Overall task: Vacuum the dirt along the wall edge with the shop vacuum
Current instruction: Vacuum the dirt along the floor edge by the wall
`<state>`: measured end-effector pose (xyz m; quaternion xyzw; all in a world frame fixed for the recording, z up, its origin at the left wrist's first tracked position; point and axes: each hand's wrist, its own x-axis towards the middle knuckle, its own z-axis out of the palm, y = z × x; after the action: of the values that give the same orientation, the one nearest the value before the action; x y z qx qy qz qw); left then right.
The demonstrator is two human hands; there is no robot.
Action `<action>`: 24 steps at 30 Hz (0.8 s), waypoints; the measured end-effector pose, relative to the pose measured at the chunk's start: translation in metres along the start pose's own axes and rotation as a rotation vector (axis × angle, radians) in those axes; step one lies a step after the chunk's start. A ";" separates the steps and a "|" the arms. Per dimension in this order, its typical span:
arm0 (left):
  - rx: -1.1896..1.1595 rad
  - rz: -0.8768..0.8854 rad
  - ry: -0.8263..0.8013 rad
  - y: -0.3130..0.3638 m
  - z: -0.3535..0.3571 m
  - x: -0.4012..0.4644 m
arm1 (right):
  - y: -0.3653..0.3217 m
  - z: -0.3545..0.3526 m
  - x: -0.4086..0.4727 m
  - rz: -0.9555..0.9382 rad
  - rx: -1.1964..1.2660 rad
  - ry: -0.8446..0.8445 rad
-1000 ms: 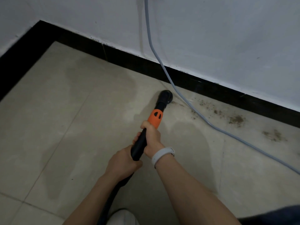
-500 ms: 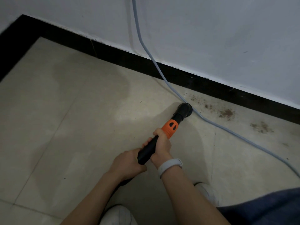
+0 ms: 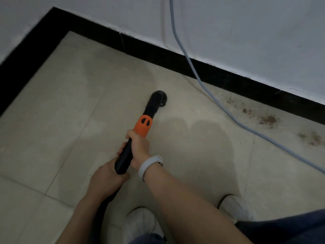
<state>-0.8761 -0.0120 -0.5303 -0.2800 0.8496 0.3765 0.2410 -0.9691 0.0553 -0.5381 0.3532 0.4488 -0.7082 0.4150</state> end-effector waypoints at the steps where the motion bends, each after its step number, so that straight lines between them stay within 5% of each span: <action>1: -0.031 -0.033 0.022 -0.008 -0.004 -0.004 | 0.006 0.008 0.000 0.019 -0.027 -0.023; 7: -0.093 -0.121 0.083 -0.034 -0.009 -0.019 | 0.025 0.029 -0.006 0.086 -0.121 -0.097; 17: 0.190 0.095 -0.249 -0.004 0.023 -0.018 | 0.027 -0.046 -0.024 -0.074 0.178 0.209; 24: 0.028 -0.142 -0.009 -0.058 -0.017 -0.048 | 0.073 0.024 -0.019 0.083 0.039 0.014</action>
<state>-0.8062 -0.0438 -0.5193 -0.3346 0.8316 0.3479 0.2748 -0.8984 0.0195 -0.5383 0.3847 0.4228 -0.6965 0.4338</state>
